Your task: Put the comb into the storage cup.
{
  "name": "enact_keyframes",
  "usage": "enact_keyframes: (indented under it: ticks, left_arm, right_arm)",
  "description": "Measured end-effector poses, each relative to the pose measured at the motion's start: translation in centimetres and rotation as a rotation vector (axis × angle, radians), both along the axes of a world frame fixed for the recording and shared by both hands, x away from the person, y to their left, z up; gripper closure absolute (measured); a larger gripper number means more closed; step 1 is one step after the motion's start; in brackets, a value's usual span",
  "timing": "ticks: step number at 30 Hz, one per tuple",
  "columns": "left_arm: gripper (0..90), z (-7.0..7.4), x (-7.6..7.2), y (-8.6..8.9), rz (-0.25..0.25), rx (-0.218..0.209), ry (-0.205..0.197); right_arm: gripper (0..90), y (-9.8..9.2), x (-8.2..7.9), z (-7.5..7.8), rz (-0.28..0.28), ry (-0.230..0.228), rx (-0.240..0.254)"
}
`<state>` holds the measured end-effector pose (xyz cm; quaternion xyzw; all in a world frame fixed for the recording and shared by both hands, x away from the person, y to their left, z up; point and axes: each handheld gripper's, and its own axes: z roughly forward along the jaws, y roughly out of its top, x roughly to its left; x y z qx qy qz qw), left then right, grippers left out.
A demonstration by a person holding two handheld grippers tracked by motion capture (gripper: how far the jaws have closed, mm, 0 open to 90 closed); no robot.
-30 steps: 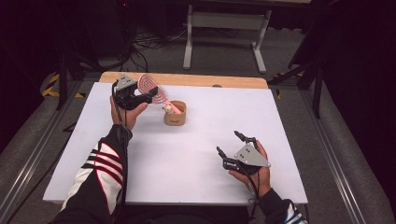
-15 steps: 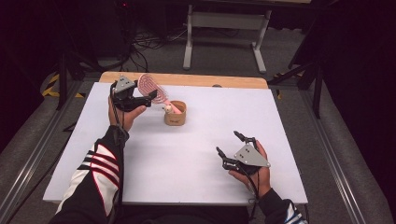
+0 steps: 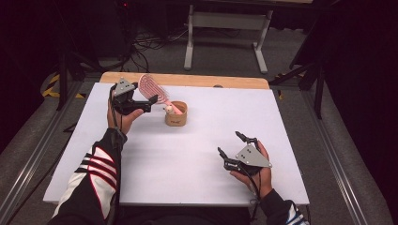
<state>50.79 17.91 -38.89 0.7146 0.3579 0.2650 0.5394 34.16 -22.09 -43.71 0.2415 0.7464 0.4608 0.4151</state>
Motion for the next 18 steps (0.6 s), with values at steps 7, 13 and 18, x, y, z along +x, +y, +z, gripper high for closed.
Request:
enact_keyframes:
  ticks: [7, 13, 18]
  left_arm:
    - [4.4, 0.0, -1.1, -0.2, -0.025, 0.060, -0.024]
    - [4.6, -0.2, -1.6, 0.1, -0.029, 0.089, -0.034]
    - [4.3, -0.7, -1.9, 0.5, -0.041, 0.082, -0.028]
  right_arm:
    - [20.8, 0.0, 0.0, 0.0, -0.001, -0.002, 0.001]
    - [20.8, 0.0, 0.0, 0.0, 0.000, -0.004, 0.001]
    - [20.8, -0.1, 0.0, 0.1, -0.002, -0.001, 0.003]
